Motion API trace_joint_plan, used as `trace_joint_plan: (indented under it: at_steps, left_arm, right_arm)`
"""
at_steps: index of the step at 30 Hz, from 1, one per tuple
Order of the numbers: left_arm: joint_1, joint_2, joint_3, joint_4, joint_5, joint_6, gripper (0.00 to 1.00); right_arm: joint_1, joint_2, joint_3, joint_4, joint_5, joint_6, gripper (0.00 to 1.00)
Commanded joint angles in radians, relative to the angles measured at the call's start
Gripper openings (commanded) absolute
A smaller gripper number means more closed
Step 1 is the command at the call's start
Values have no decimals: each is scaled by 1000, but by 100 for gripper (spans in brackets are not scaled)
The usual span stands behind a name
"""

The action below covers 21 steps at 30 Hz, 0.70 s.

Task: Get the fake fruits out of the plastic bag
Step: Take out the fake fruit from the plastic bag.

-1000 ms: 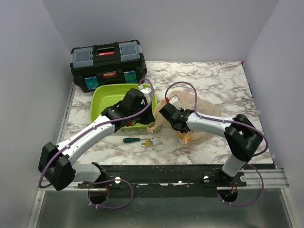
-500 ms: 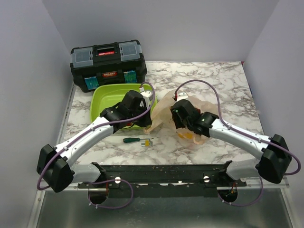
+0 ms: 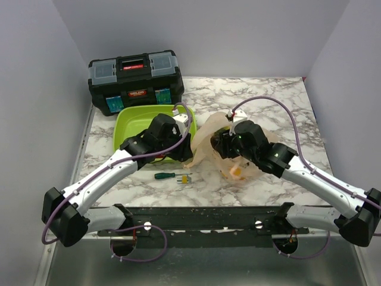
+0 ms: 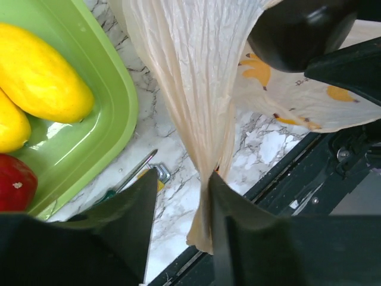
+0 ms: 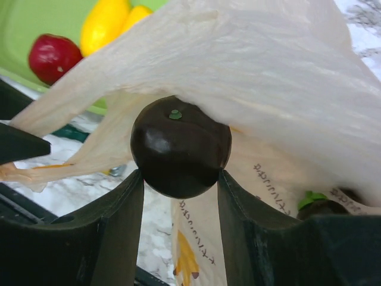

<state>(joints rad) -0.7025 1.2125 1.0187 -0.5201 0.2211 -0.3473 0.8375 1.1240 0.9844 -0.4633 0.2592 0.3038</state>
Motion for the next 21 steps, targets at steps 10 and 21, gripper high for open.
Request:
trace_joint_plan:
  at_steps: [10,21]
  left_arm:
    - [4,-250,22,-95,-120,44,71]
    - [7,-631,-21,-135,-464,124,85]
  right_arm:
    - [-3,-67,67,-36,-267,70,1]
    - [-1,121,174,359,-572,208,1]
